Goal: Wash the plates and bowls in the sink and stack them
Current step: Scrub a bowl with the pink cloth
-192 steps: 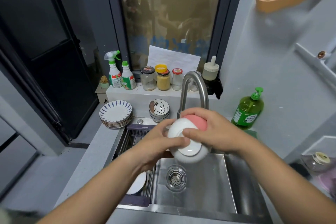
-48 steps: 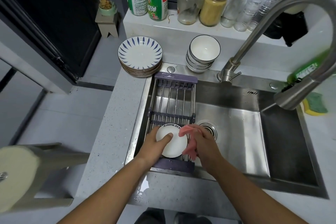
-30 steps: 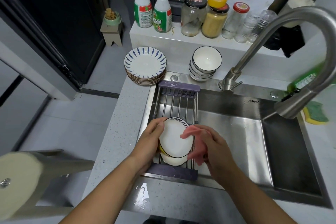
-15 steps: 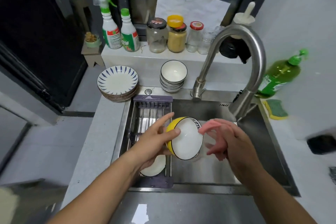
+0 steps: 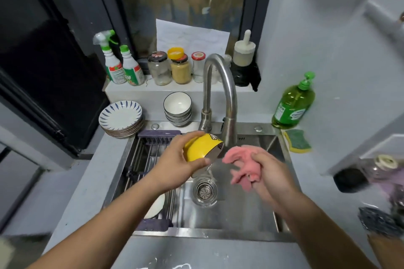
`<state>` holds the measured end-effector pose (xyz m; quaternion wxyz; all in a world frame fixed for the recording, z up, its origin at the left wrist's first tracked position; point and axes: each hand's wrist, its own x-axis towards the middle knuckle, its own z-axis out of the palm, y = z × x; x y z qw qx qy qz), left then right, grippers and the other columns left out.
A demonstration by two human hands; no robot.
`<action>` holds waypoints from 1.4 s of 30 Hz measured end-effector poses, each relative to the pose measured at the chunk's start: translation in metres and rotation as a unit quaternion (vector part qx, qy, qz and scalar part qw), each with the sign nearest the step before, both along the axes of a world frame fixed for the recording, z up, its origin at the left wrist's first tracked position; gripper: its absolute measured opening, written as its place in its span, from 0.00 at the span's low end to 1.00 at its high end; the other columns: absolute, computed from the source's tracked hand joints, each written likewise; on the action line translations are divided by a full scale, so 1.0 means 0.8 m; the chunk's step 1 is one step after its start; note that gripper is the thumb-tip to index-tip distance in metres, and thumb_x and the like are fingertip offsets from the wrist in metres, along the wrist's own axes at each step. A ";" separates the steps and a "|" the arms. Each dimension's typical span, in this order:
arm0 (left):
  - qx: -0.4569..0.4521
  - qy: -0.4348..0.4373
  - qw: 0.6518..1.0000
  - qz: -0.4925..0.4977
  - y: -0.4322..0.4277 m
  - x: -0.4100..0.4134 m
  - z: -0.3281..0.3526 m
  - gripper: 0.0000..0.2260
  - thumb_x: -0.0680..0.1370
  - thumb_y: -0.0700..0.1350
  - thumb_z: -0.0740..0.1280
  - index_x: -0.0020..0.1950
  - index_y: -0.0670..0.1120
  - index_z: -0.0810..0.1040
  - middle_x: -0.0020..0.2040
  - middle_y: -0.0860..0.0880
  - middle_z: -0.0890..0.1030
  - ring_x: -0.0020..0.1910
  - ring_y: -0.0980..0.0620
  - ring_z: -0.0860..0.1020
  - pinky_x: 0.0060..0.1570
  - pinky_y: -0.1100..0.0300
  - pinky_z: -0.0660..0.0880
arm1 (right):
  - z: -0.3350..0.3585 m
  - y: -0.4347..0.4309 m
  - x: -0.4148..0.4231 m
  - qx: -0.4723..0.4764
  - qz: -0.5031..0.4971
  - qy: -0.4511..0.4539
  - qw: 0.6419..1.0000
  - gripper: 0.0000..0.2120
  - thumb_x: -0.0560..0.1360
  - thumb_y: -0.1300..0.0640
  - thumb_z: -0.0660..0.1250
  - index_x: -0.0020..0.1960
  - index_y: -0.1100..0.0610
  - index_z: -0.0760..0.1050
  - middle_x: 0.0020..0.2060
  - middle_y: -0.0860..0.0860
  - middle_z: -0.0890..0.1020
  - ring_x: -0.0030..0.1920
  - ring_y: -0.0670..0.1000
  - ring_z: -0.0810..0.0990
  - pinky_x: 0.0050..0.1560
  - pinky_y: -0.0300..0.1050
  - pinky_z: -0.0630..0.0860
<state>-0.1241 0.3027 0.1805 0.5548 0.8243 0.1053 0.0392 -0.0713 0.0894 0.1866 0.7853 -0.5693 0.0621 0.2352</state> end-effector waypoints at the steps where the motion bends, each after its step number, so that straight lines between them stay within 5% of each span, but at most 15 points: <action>1: -0.012 0.001 1.000 0.005 -0.008 0.001 0.005 0.29 0.70 0.44 0.81 0.69 0.56 0.77 0.64 0.53 0.76 0.62 0.58 0.76 0.65 0.58 0.74 | 0.002 -0.005 0.000 -0.002 -0.001 -0.009 1.000 0.11 0.84 0.66 0.51 0.54 0.64 0.73 0.40 0.60 0.86 0.44 0.80 0.75 0.61 0.82 0.63; 3: -0.078 0.011 0.997 0.019 -0.019 0.001 0.016 0.27 0.72 0.40 0.80 0.68 0.55 0.78 0.60 0.50 0.80 0.51 0.63 0.80 0.48 0.65 0.78 | 0.007 -0.010 -0.002 -0.024 0.009 -0.054 0.998 0.08 0.84 0.66 0.52 0.56 0.64 0.69 0.46 0.62 0.85 0.41 0.74 0.79 0.53 0.79 0.70; 5: -0.177 0.032 0.983 0.038 -0.030 -0.003 0.028 0.22 0.75 0.38 0.76 0.67 0.52 0.78 0.54 0.48 0.82 0.40 0.61 0.81 0.35 0.66 0.76 | 0.007 -0.013 -0.003 -0.059 0.030 -0.118 0.991 0.06 0.85 0.64 0.54 0.59 0.61 0.67 0.53 0.64 0.83 0.34 0.63 0.81 0.37 0.55 0.75; 8: -0.280 0.069 0.956 0.051 -0.038 -0.011 0.033 0.15 0.77 0.43 0.73 0.62 0.53 0.81 0.53 0.46 0.83 0.44 0.54 0.83 0.38 0.55 0.80 | 0.008 -0.012 -0.005 -0.144 0.060 -0.270 0.950 0.09 0.83 0.60 0.62 0.58 0.48 0.75 0.60 0.55 0.76 0.42 0.49 0.83 0.41 0.45 0.80; 11: -0.327 0.083 0.941 0.038 -0.043 -0.017 0.037 0.12 0.79 0.48 0.70 0.63 0.51 0.82 0.56 0.44 0.83 0.50 0.49 0.82 0.43 0.47 0.81 | 0.013 -0.006 -0.001 -0.259 0.115 -0.469 0.837 0.13 0.81 0.56 0.66 0.65 0.52 0.76 0.63 0.47 0.67 0.65 0.39 0.73 0.67 0.41 0.72; 17: -0.308 0.023 0.949 0.059 -0.035 -0.025 0.065 0.13 0.83 0.52 0.64 0.62 0.49 0.81 0.53 0.44 0.84 0.45 0.49 0.82 0.37 0.53 0.80 | 0.038 0.004 -0.004 -0.448 0.261 -0.686 0.511 0.27 0.83 0.39 0.50 0.73 0.53 0.69 0.76 0.49 0.66 0.79 0.51 0.56 0.79 0.54 0.51; 20: -0.282 -0.024 0.954 0.104 -0.025 -0.028 0.071 0.09 0.83 0.49 0.65 0.61 0.52 0.82 0.50 0.46 0.85 0.43 0.50 0.84 0.33 0.54 0.80 | 0.048 0.009 -0.007 -0.504 0.290 -0.682 0.443 0.38 0.80 0.31 0.48 0.77 0.57 0.65 0.79 0.54 0.62 0.80 0.52 0.55 0.79 0.55 0.45; 22: -0.272 -0.043 0.954 0.122 -0.023 -0.028 0.071 0.07 0.82 0.48 0.67 0.57 0.58 0.82 0.44 0.49 0.83 0.41 0.49 0.83 0.37 0.49 0.83 | 0.050 0.027 -0.018 -0.507 0.288 -0.668 0.463 0.40 0.77 0.28 0.52 0.75 0.58 0.67 0.76 0.54 0.68 0.78 0.52 0.61 0.80 0.56 0.47; 27: -0.266 -0.086 0.951 0.135 -0.016 -0.032 0.065 0.08 0.82 0.46 0.68 0.54 0.60 0.82 0.36 0.48 0.79 0.36 0.49 0.80 0.42 0.49 0.80 | 0.063 0.061 -0.050 -0.346 0.305 -0.507 0.728 0.33 0.72 0.34 0.66 0.73 0.45 0.65 0.64 0.42 0.74 0.65 0.44 0.73 0.68 0.48 0.69; 29: -0.271 -0.086 0.949 0.136 -0.012 -0.035 0.066 0.09 0.82 0.45 0.68 0.56 0.59 0.82 0.35 0.49 0.77 0.35 0.49 0.77 0.39 0.51 0.80 | 0.060 0.061 -0.049 -0.303 0.310 -0.491 0.756 0.30 0.72 0.36 0.67 0.71 0.45 0.68 0.64 0.41 0.75 0.65 0.43 0.73 0.69 0.48 0.69; 31: -0.279 -0.062 0.951 0.123 -0.009 -0.040 0.070 0.10 0.82 0.43 0.67 0.60 0.55 0.82 0.36 0.48 0.76 0.34 0.49 0.76 0.36 0.53 0.80 | 0.053 0.048 -0.037 -0.348 0.324 -0.585 0.656 0.29 0.74 0.34 0.64 0.69 0.49 0.72 0.67 0.41 0.74 0.69 0.41 0.70 0.77 0.50 0.58; 34: -0.277 -0.011 0.957 0.084 -0.005 -0.048 0.075 0.11 0.82 0.42 0.65 0.61 0.53 0.82 0.42 0.49 0.82 0.36 0.52 0.80 0.31 0.55 0.79 | 0.057 0.024 -0.004 -0.465 0.326 -0.716 0.406 0.30 0.76 0.30 0.57 0.65 0.50 0.76 0.68 0.45 0.75 0.72 0.46 0.69 0.79 0.59 0.49; 36: -0.289 0.002 0.953 0.088 -0.005 -0.046 0.075 0.11 0.81 0.42 0.66 0.61 0.53 0.82 0.45 0.48 0.83 0.38 0.52 0.82 0.33 0.52 0.81 | 0.059 0.025 0.002 -0.485 0.313 -0.723 0.378 0.29 0.75 0.32 0.59 0.64 0.51 0.78 0.67 0.47 0.76 0.71 0.47 0.70 0.78 0.63 0.51; 40: -0.323 -0.008 0.934 0.152 -0.013 -0.032 0.082 0.08 0.80 0.42 0.67 0.57 0.51 0.81 0.46 0.44 0.79 0.35 0.47 0.82 0.39 0.41 0.84 | 0.047 0.056 -0.034 -0.364 0.263 -0.557 0.699 0.25 0.70 0.34 0.64 0.62 0.45 0.77 0.59 0.37 0.78 0.63 0.38 0.74 0.74 0.56 0.62; 42: -0.318 -0.011 0.935 0.157 -0.016 -0.033 0.084 0.07 0.81 0.42 0.67 0.57 0.50 0.80 0.45 0.46 0.78 0.33 0.50 0.83 0.32 0.50 0.82 | 0.040 0.060 -0.043 -0.288 0.242 -0.486 0.789 0.23 0.69 0.36 0.67 0.62 0.42 0.77 0.58 0.35 0.79 0.62 0.38 0.75 0.68 0.49 0.70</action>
